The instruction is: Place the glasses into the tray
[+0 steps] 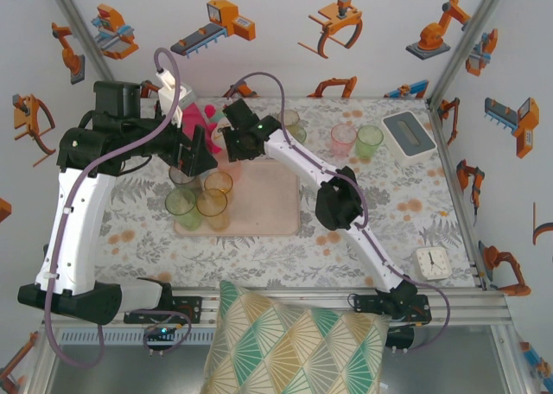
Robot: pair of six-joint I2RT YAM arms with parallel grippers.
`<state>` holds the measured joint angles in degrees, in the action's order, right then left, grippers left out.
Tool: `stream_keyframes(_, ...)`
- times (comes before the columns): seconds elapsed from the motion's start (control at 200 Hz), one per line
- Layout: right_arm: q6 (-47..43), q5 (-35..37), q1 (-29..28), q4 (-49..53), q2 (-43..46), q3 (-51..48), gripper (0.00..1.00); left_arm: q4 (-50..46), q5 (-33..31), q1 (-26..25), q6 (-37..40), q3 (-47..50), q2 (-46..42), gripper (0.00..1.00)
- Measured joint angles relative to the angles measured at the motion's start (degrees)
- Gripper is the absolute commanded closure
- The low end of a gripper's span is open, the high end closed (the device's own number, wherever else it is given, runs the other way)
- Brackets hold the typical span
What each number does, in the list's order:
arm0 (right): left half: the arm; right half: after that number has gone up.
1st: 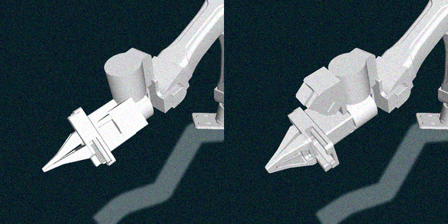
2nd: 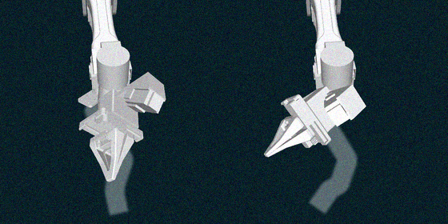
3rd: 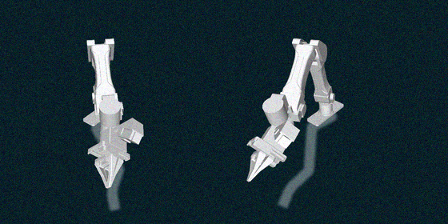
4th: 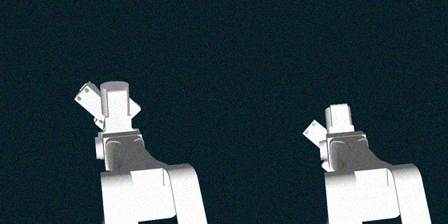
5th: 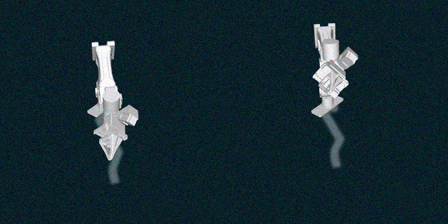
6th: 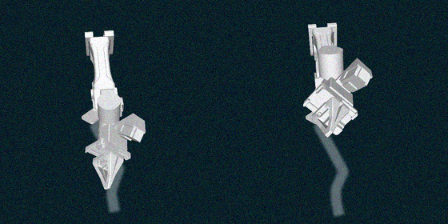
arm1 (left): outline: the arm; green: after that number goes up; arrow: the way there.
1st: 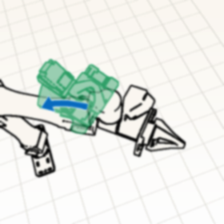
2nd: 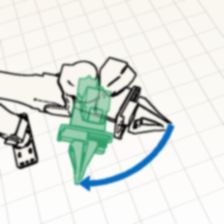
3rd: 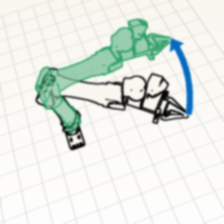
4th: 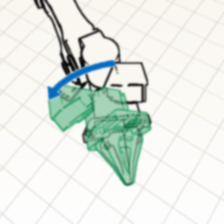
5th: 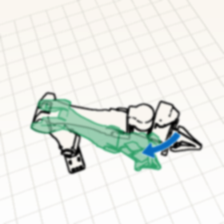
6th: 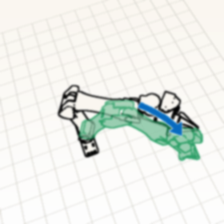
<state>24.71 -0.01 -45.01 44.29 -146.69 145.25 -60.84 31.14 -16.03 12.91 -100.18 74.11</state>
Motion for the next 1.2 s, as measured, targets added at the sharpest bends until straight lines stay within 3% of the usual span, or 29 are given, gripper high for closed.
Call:
stream_keyframes(0.911,-4.5,0.2,0.8,3.6,8.1,0.0,0.53,-0.1,-0.2,1.5,0.0,-1.8,-0.4,0.03)
stream_keyframes(1.201,-6.8,7.3,1.7,8.9,17.0,-3.4,0.54,-0.1,-0.3,1.8,0.0,-1.8,-0.8,0.03)
